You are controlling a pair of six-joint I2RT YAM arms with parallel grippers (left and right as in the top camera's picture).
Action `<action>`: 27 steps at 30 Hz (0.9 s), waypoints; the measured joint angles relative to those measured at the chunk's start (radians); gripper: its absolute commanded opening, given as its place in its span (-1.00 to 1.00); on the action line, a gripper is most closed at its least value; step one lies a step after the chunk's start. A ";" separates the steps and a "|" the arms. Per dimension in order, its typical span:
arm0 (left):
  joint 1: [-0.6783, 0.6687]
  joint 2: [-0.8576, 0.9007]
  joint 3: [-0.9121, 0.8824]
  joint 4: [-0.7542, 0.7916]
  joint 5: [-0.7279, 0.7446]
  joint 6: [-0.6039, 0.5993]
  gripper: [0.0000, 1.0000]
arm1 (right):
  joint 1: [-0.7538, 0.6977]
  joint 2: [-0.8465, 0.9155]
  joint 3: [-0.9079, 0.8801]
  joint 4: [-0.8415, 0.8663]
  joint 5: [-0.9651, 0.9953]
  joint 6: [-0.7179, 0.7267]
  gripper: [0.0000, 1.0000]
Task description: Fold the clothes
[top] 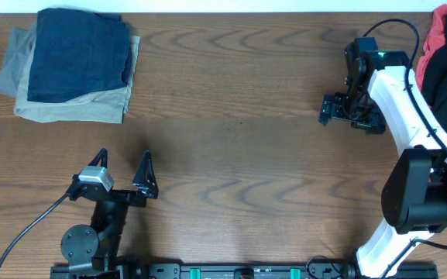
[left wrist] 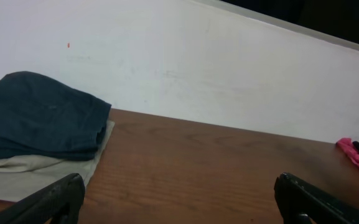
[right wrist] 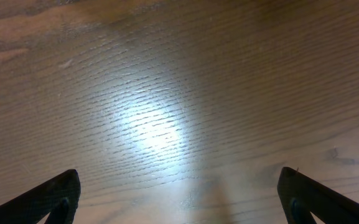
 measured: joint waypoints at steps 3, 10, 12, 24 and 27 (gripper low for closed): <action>0.000 0.000 0.000 0.000 0.000 0.000 0.96 | 0.002 -0.010 0.000 0.014 0.005 0.000 0.99; 0.000 0.000 0.000 0.001 0.000 0.000 0.96 | 0.060 -0.208 -0.030 0.185 0.013 -0.001 0.98; 0.000 0.000 0.000 0.000 0.000 0.000 0.96 | 0.091 -0.309 -0.068 0.272 0.017 -0.012 0.99; 0.000 -0.003 0.000 0.001 0.000 0.000 0.96 | 0.217 -0.956 -0.687 0.831 0.012 -0.146 0.99; 0.000 -0.003 0.000 0.001 0.000 0.000 0.96 | 0.193 -1.114 -0.841 0.903 0.002 -0.156 0.99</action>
